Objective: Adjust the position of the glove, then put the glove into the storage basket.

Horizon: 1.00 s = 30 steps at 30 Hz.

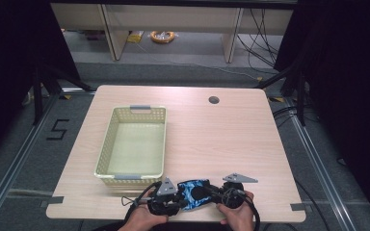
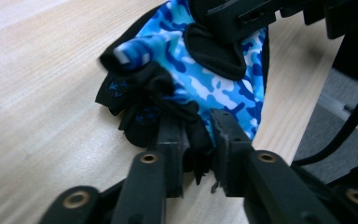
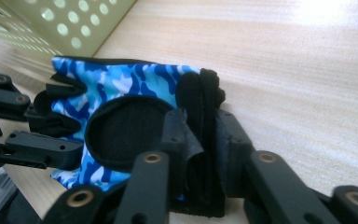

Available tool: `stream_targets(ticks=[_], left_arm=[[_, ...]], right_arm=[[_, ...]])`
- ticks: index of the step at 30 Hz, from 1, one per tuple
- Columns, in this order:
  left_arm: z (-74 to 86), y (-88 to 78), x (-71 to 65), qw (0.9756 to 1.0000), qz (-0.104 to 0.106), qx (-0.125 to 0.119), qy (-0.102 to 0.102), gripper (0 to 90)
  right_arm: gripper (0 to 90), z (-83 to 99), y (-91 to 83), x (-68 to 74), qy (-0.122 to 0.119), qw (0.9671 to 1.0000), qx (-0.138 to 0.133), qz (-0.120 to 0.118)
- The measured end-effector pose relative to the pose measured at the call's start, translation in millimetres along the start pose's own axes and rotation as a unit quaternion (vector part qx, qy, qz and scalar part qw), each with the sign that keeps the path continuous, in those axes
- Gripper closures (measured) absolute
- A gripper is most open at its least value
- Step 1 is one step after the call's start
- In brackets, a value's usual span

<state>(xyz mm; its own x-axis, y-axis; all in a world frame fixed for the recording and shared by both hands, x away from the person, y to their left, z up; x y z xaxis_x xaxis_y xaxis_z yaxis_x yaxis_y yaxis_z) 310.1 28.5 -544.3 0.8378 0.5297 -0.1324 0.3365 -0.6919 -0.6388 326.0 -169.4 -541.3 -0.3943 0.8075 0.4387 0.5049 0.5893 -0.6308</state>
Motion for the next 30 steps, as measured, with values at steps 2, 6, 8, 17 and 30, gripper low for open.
stream_targets(ticks=[2,6,8,17,30], left_arm=[[-0.1,0.5,-0.8,0.9999,0.005,-0.008,-0.012,77.1],[-0.8,-0.4,-0.6,0.9999,0.001,-0.008,-0.009,78.9],[-2.5,-0.7,0.5,0.9998,-0.003,-0.016,-0.012,79.4],[-6.2,-5.4,3.2,0.9997,-0.001,-0.022,-0.010,79.6],[-11.5,-18.5,2.7,0.9992,0.000,-0.040,-0.001,79.4]], right_arm=[[78.0,0.0,-0.5,0.1,-0.001,1.0000,-0.003,-0.004],[80.5,-1.4,-3.7,0.7,-0.002,0.9999,-0.012,-0.011],[81.0,-3.4,-7.3,1.0,-0.004,0.9997,-0.023,-0.012],[81.2,-5.8,-12.9,7.2,-0.003,0.9989,-0.041,-0.023],[81.0,-11.5,-18.9,20.8,-0.022,0.9979,-0.056,-0.022]])
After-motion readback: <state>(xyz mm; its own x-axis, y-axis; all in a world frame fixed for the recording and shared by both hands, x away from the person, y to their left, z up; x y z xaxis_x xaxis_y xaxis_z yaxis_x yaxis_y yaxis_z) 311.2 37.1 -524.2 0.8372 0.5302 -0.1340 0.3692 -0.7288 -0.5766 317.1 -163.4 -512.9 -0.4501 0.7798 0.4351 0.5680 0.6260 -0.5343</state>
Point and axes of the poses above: each handheld gripper's, and its own axes: y roughly forward along the jaws, z roughly out of its underside, x roughly to its left, the point moved 4 cm from there along y, roughly forward along the jaws, and after that the axes turned 6 degrees about y, right-handed, at the moved point
